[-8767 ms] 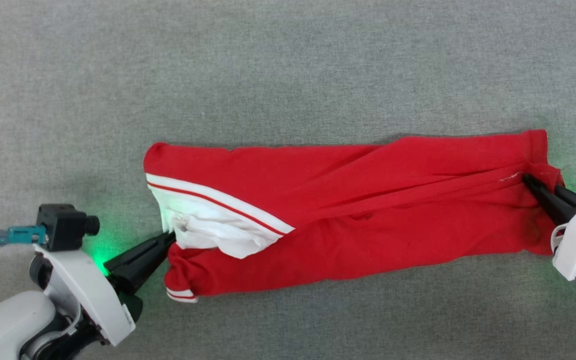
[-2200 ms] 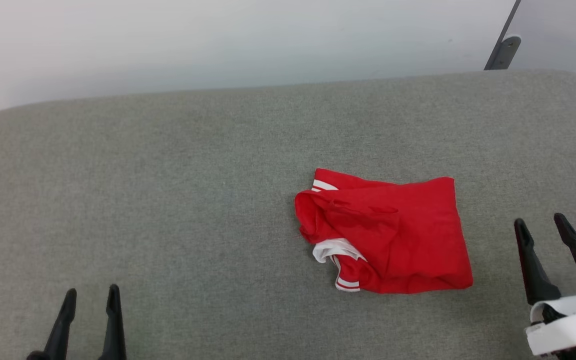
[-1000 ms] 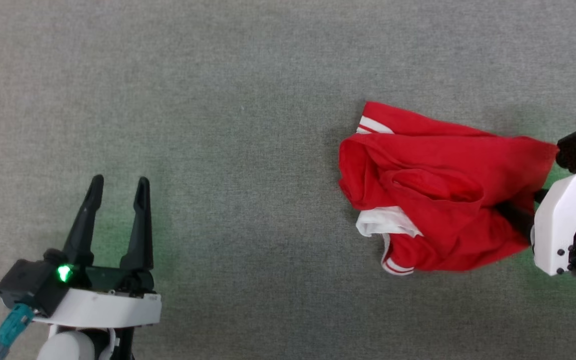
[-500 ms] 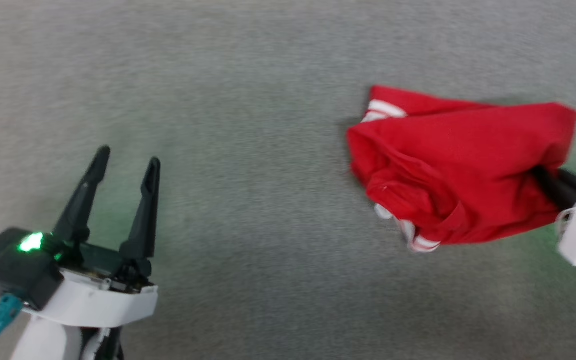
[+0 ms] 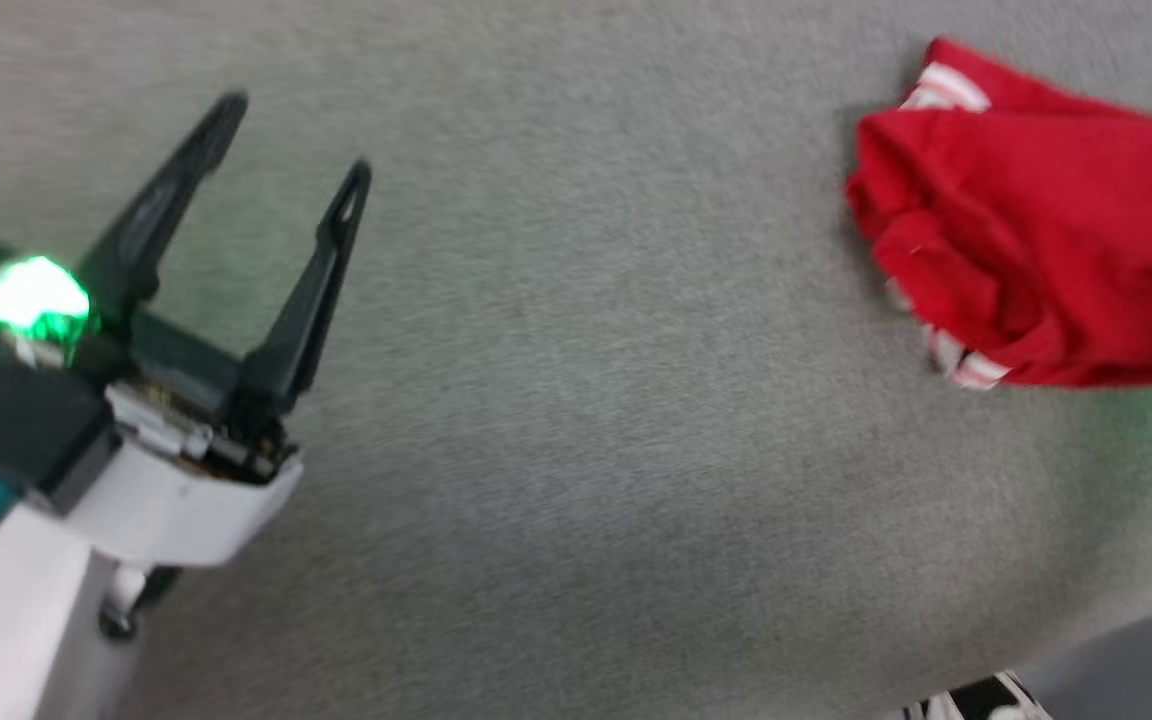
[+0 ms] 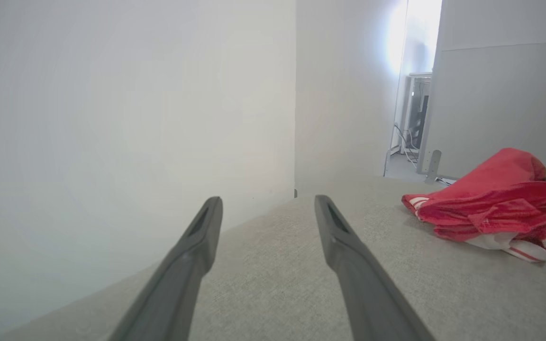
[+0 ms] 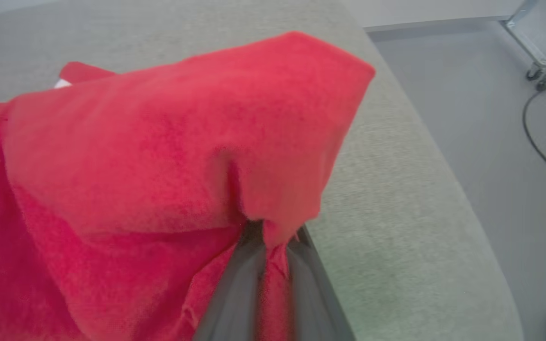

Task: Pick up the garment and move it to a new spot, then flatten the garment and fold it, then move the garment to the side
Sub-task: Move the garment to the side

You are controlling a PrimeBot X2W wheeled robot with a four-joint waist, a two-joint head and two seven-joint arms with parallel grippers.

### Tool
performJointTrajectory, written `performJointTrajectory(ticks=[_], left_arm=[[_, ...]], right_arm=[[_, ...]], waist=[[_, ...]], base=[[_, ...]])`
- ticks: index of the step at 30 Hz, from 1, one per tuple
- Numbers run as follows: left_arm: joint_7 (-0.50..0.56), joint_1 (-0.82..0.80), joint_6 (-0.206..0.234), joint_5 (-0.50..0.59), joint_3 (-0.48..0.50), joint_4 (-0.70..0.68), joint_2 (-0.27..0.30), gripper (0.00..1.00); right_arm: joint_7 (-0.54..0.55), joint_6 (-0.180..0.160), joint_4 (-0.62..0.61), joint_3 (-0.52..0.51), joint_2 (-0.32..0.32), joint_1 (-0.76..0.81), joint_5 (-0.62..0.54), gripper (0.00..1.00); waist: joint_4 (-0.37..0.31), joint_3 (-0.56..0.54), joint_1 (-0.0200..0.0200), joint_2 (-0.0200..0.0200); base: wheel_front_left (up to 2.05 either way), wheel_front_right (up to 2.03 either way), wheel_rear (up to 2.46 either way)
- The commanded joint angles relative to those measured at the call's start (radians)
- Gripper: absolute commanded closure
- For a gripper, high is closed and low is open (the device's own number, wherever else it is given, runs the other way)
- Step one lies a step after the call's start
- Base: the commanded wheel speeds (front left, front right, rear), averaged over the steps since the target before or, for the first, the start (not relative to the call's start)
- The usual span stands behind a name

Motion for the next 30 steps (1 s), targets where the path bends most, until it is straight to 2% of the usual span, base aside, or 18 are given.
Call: performJointTrajectory(ticks=[1,7,13,16,21,25,30], left_arm=[[0.001,-0.061,-0.002,0.010,-0.024,0.011,0.023,0.00],[0.001,-0.191,-0.002,0.002,-0.079,0.050,0.094,0.00],[0.001,-0.260,-0.002,-0.013,-0.093,0.058,0.145,0.00],[0.001,-0.279,-0.002,-0.009,-0.099,0.051,0.164,0.00],[0.001,-0.330,-0.002,-0.008,-0.123,0.036,0.197,0.00],[0.001,-0.360,-0.002,-0.009,-0.126,0.024,0.205,0.00],[0.001,-0.371,-0.002,-0.005,-0.120,0.018,0.215,0.00]], right_arm=[[-0.029,-0.002,0.034,-0.018,0.007,-0.041,-0.013,1.00],[-0.118,-0.002,0.182,-0.045,0.009,-0.175,-0.056,1.00],[-0.193,-0.002,0.336,-0.053,-0.021,-0.317,-0.119,1.00],[-0.215,-0.002,0.378,-0.056,-0.037,-0.363,-0.138,1.00],[-0.234,-0.002,0.483,0.006,-0.100,-0.447,-0.208,1.00],[-0.264,-0.002,0.565,0.003,-0.127,-0.508,-0.239,1.00],[-0.324,-0.002,0.649,0.002,-0.120,-0.563,-0.258,1.00]], waist=[[-0.086,0.091,0.0000,0.0000],[-0.119,0.146,0.0000,0.0000],[-0.116,0.176,0.0000,0.0000],[-0.109,0.185,0.0000,0.0000],[-0.084,0.207,0.0000,0.0000],[-0.070,0.218,0.0000,0.0000],[-0.065,0.226,0.0000,0.0000]], base=[[0.00,0.00,0.00],[0.00,0.00,0.00],[0.00,0.00,0.00],[0.00,0.00,0.00],[0.00,0.00,0.00],[0.00,0.00,0.00],[0.00,0.00,0.00]])
